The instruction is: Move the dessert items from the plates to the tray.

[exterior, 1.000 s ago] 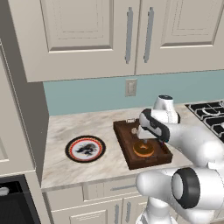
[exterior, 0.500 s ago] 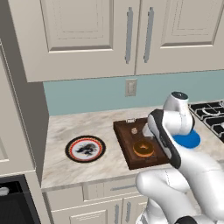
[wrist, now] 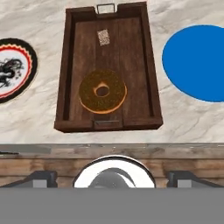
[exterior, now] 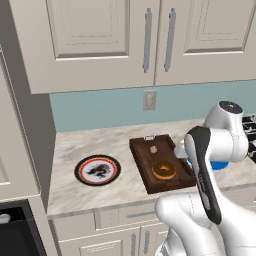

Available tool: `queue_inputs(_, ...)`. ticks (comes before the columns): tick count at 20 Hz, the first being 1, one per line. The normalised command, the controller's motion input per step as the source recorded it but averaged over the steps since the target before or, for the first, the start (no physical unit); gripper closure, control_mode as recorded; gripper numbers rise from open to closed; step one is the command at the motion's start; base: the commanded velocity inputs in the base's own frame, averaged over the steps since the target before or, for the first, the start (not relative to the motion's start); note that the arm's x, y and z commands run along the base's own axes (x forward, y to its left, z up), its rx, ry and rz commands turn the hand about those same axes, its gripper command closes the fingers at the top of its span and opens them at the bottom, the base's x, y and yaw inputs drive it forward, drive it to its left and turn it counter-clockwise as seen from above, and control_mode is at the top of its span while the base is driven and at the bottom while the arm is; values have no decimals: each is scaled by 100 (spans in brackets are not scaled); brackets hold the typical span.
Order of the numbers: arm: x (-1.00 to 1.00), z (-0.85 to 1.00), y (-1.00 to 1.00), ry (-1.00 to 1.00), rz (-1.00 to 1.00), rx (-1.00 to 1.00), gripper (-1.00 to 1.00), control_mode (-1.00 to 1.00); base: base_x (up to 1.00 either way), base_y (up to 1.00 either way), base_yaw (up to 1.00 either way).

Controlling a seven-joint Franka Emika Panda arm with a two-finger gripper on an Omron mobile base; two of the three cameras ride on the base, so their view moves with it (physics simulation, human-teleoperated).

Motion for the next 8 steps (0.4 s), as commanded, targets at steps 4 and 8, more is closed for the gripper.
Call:
queue_inputs(4, -75, 59, 6, -5, 0, -1, -100, -100, 0, 0, 0)
queue_inputs(8, -76, 54, 23, -4, 0, -2, -100, -100, 0, 0, 0)
